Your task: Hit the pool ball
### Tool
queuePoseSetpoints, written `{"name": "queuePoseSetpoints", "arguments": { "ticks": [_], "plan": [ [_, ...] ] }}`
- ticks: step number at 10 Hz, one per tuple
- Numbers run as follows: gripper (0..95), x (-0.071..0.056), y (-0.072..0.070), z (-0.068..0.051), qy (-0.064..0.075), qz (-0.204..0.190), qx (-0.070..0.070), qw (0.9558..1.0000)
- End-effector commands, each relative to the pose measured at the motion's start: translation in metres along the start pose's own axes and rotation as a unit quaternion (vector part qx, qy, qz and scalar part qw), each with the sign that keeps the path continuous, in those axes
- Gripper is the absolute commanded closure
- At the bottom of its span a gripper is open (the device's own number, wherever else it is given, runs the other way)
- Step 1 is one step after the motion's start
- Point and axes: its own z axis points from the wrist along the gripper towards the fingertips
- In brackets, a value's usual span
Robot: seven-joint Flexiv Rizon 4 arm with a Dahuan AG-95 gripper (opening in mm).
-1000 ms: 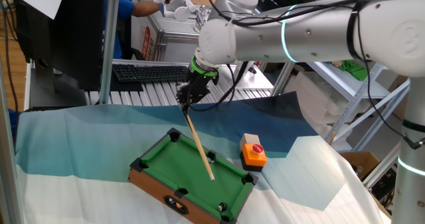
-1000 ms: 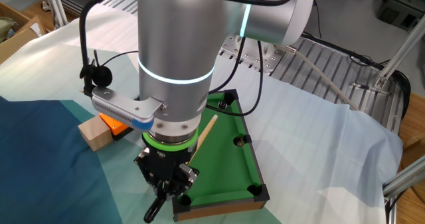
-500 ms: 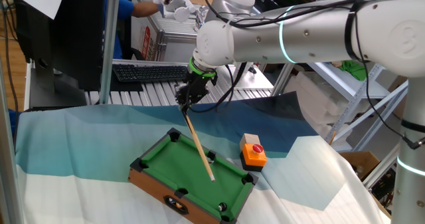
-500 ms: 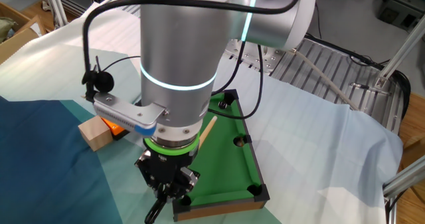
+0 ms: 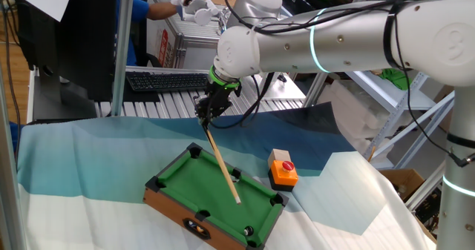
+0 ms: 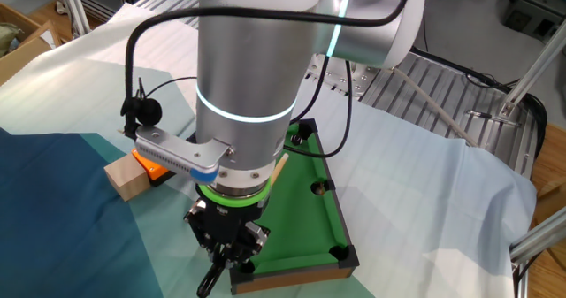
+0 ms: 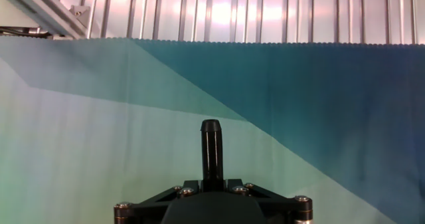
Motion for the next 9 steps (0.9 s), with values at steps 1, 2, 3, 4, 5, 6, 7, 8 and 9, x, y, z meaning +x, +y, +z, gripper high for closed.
{"name": "queuePoseSetpoints", "arguments": {
  "ticks": [1,2,3,4,5,6,7,8,9],
  "plan": [
    [95.0,-0.001,-0.003,0.001,0.003,0.000,-0.001,1.0000],
    [95.0,0.000,-0.012,0.005,0.006,0.002,-0.005,1.0000],
    [95.0,0.000,-0.015,0.007,0.008,0.007,-0.008,0.9999],
    [95.0,0.001,-0.016,0.008,0.009,0.012,-0.008,0.9999],
    [95.0,0.001,-0.018,0.009,0.009,0.019,-0.009,0.9997],
    [95.0,0.001,-0.018,0.009,0.010,0.023,-0.010,0.9996],
    [95.0,0.002,-0.019,0.011,0.009,0.025,-0.010,0.9996],
    [95.0,0.004,-0.019,0.012,0.009,0.026,-0.010,0.9996],
    [95.0,0.007,-0.019,0.015,0.009,0.027,-0.010,0.9995]
  ]
}}
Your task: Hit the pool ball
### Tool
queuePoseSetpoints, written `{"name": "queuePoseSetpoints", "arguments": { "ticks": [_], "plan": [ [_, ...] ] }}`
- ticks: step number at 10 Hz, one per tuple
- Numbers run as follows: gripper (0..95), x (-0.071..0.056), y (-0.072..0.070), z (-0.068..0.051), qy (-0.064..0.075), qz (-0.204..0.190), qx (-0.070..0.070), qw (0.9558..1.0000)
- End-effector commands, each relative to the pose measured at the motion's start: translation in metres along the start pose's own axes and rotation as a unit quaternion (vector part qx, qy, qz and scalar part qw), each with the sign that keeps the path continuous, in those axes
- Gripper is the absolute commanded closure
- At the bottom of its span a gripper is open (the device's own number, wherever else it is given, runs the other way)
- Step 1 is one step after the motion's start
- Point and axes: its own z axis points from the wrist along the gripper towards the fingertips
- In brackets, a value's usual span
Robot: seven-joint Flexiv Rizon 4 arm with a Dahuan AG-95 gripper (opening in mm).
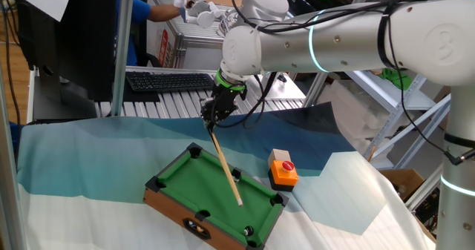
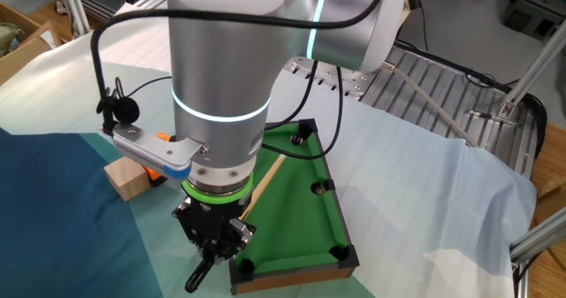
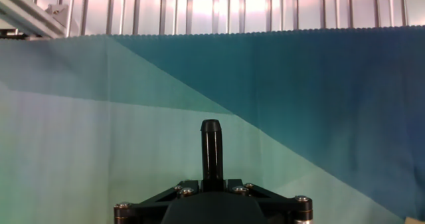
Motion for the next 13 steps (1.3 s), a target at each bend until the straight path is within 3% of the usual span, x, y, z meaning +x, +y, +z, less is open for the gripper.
{"name": "queuePoseSetpoints", "arguments": {
  "ticks": [1,5,10,13],
  "plan": [
    [95.0,0.005,0.001,0.005,0.000,0.003,0.000,1.0000],
    [95.0,0.007,-0.001,0.011,0.004,-0.002,0.004,1.0000],
    [95.0,0.008,-0.002,0.029,0.007,-0.004,0.001,1.0000],
    [95.0,0.006,-0.001,0.029,0.024,-0.002,0.006,0.9997]
  ]
}}
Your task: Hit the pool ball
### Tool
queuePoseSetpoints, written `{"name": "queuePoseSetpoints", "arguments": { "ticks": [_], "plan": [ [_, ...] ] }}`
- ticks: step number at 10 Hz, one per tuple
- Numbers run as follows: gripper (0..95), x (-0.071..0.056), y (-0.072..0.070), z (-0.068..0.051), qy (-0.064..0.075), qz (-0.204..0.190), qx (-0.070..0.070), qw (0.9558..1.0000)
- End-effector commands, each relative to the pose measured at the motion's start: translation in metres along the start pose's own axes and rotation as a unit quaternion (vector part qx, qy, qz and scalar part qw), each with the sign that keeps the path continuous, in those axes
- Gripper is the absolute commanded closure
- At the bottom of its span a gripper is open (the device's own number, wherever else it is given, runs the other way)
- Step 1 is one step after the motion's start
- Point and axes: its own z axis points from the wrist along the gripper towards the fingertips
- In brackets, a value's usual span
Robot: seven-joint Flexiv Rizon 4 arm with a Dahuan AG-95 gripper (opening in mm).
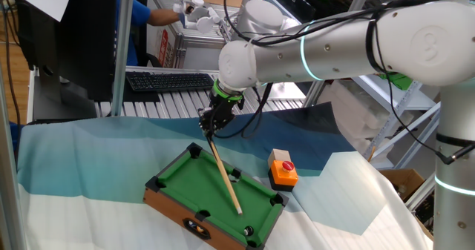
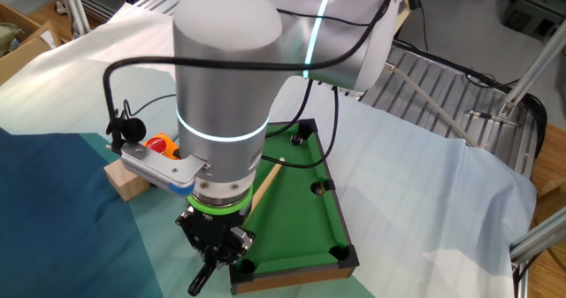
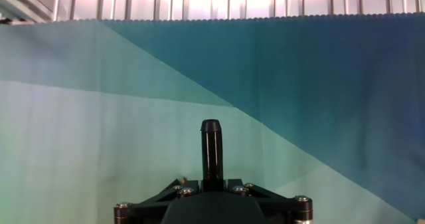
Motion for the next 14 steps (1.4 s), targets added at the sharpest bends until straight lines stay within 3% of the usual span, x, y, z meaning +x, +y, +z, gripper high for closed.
{"name": "queuePoseSetpoints", "arguments": {
  "ticks": [1,5,7,9,14],
  "plan": [
    [95.0,-0.003,0.000,0.000,0.004,0.000,-0.002,1.0000],
    [95.0,-0.003,0.001,0.009,0.008,-0.001,0.002,1.0000],
    [95.0,-0.002,0.001,0.013,0.019,0.002,0.004,0.9998],
    [95.0,-0.003,0.001,0.014,0.030,0.005,0.004,0.9995],
    [95.0,-0.003,0.001,0.014,0.039,-0.001,0.003,0.9992]
  ]
}}
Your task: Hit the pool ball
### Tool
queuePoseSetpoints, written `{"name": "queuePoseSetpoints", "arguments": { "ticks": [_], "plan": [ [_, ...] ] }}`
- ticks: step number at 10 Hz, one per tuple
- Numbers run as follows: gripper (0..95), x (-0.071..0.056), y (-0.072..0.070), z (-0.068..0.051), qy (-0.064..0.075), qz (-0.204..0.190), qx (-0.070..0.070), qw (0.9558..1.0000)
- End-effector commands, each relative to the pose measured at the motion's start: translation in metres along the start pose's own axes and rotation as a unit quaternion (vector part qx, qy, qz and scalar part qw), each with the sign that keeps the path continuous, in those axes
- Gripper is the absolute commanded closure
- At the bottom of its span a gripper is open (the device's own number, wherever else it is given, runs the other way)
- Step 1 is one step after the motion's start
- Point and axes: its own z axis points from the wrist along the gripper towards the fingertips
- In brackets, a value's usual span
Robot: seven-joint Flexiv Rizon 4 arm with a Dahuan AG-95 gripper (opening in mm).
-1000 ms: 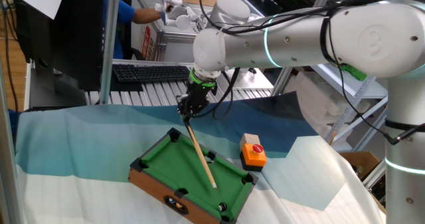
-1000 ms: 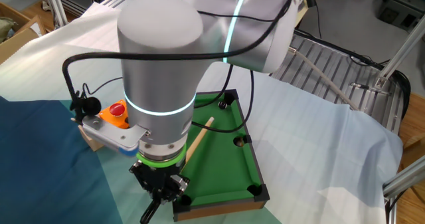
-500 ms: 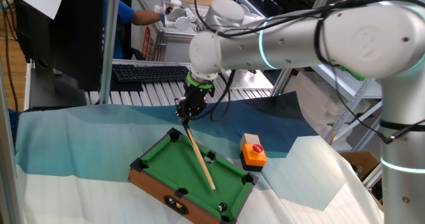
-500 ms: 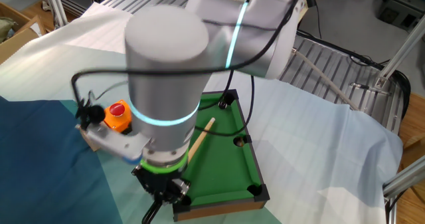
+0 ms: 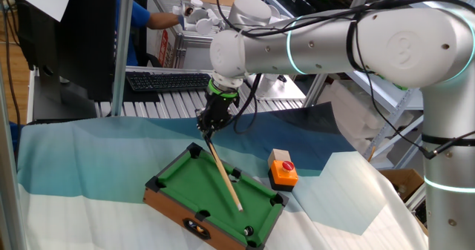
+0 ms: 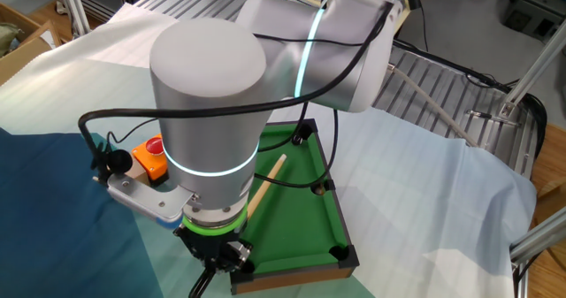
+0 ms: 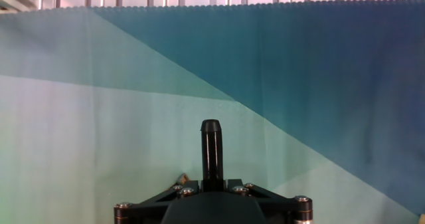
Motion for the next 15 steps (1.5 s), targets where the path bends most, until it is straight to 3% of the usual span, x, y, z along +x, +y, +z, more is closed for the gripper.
{"name": "queuePoseSetpoints", "arguments": {
  "ticks": [1,7,9,15],
  "plan": [
    [95.0,-0.002,0.000,0.001,0.004,-0.001,-0.002,1.0000],
    [95.0,-0.001,-0.005,0.008,0.007,-0.003,-0.007,0.9999],
    [95.0,-0.001,-0.006,0.000,0.010,0.005,-0.013,0.9998],
    [95.0,0.000,-0.009,-0.007,0.009,0.003,-0.014,0.9999]
  ]
}}
